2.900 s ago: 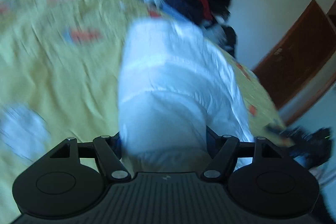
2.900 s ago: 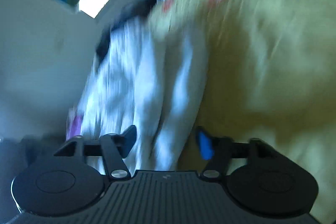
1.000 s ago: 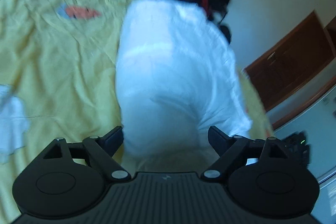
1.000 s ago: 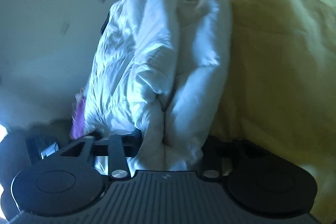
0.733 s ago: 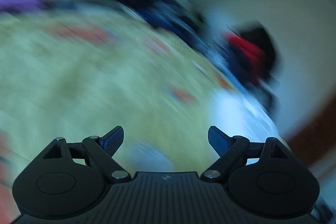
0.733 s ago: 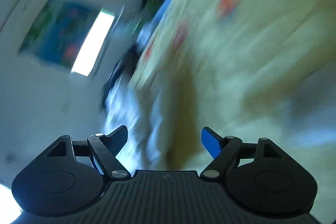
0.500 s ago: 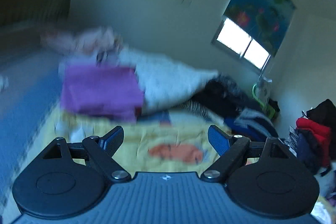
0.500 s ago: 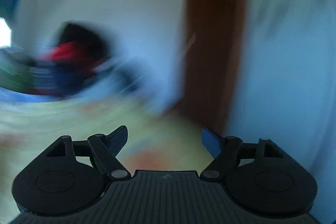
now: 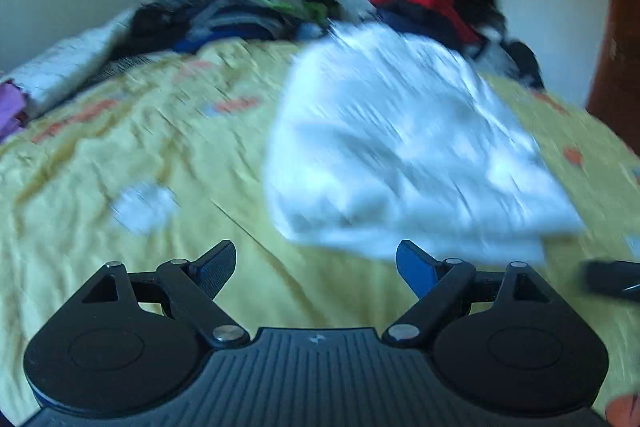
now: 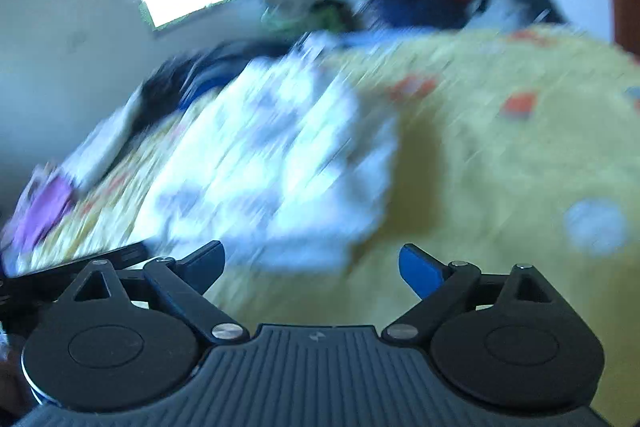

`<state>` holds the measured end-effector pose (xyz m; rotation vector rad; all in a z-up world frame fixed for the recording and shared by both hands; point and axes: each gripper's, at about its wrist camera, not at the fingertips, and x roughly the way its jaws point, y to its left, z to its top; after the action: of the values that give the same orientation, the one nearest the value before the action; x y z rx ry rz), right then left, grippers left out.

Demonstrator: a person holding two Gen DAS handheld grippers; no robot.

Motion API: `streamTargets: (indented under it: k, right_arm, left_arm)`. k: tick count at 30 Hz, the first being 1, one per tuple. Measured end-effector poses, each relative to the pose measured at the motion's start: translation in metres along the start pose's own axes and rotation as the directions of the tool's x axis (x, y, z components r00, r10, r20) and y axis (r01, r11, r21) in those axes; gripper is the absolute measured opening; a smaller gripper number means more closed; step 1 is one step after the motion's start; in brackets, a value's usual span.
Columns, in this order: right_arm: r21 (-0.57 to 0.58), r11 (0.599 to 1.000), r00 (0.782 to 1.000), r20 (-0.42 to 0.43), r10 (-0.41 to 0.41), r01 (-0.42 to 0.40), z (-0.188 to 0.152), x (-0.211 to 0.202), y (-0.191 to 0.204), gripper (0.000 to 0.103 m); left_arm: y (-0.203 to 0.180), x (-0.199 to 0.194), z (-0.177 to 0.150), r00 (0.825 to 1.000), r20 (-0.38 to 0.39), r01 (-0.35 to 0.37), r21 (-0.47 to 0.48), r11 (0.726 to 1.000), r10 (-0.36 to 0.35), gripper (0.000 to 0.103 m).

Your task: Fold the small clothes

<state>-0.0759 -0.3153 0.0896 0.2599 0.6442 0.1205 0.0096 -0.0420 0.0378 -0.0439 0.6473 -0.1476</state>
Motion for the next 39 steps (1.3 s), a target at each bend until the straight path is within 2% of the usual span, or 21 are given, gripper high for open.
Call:
streamTargets:
  k: [3,6,8,9,10,12,18,21,27,31,33,36,39]
  right_arm:
    - [-0.088,0.993,0.995,-0.044,-0.087,0.082,-0.02,0.033,0.033,0.097]
    - [-0.146,0.975,0.985,-0.009,-0.174,0.171,-0.034,0.047,0.048,0.097]
    - [-0.127,0.973,0.98,-0.026,-0.196,0.191,-0.035,0.061,0.041,0.095]
    - [-0.103,0.974,0.977,-0.047,-0.207,0.201,-0.039,0.071,0.038,0.1]
    - [-0.12,0.971,0.978,-0.013,-0.21,0.207,-0.042,0.075,0.037,0.101]
    - [-0.158,0.962,0.974,-0.004,-0.228,0.224,-0.047,0.078,0.039,0.102]
    - [-0.131,0.958,0.967,-0.003,-0.257,0.254,-0.039,0.092,0.036,0.101]
    - [-0.116,0.957,0.963,-0.005,-0.27,0.267,-0.036,0.102,0.035,0.101]
    - [-0.157,0.946,0.957,-0.008,-0.288,0.284,-0.039,0.101,0.04,0.102]
    - [-0.132,0.95,0.957,-0.022,-0.288,0.283,-0.036,0.093,0.038,0.101]
    - [-0.117,0.951,0.957,-0.02,-0.291,0.287,-0.03,0.084,0.041,0.101]
    - [-0.138,0.954,0.964,0.06,-0.261,0.267,-0.02,0.062,0.054,0.103]
    - [-0.171,0.947,0.963,0.064,-0.263,0.27,-0.011,0.053,0.06,0.103]
  left_arm:
    - [-0.004,0.01,-0.007,1.0,-0.016,0.0,0.005,1.0,0.0,0.088]
    - [-0.004,0.018,-0.018,1.0,-0.027,0.001,-0.001,1.0,-0.001,0.088]
    - [-0.003,0.026,-0.024,0.999,-0.039,-0.016,0.012,1.0,0.017,0.088]
    - [-0.006,0.026,-0.028,0.999,-0.015,-0.034,0.034,0.999,0.034,0.089]
    - [-0.008,0.027,-0.03,0.999,-0.009,-0.045,0.048,0.998,0.046,0.09]
    - [-0.008,0.028,-0.033,0.999,0.006,-0.043,0.052,0.998,0.043,0.092]
    - [-0.007,0.03,-0.033,1.0,-0.005,-0.02,0.046,0.999,0.02,0.101]
    - [-0.007,0.031,-0.033,1.0,-0.011,-0.014,0.051,0.999,0.014,0.103]
    - [-0.008,0.032,-0.029,0.999,-0.035,-0.03,0.061,0.998,0.032,0.103]
    - [-0.002,0.02,-0.017,0.998,-0.07,-0.002,-0.015,1.0,0.001,0.102]
    - [-0.002,0.006,-0.009,0.999,-0.035,0.009,-0.02,1.0,-0.009,0.102]
    - [-0.006,-0.012,0.004,1.0,0.016,-0.006,0.007,1.0,0.006,0.103]
    - [-0.005,-0.023,0.013,1.0,0.02,0.01,0.002,1.0,-0.01,0.103]
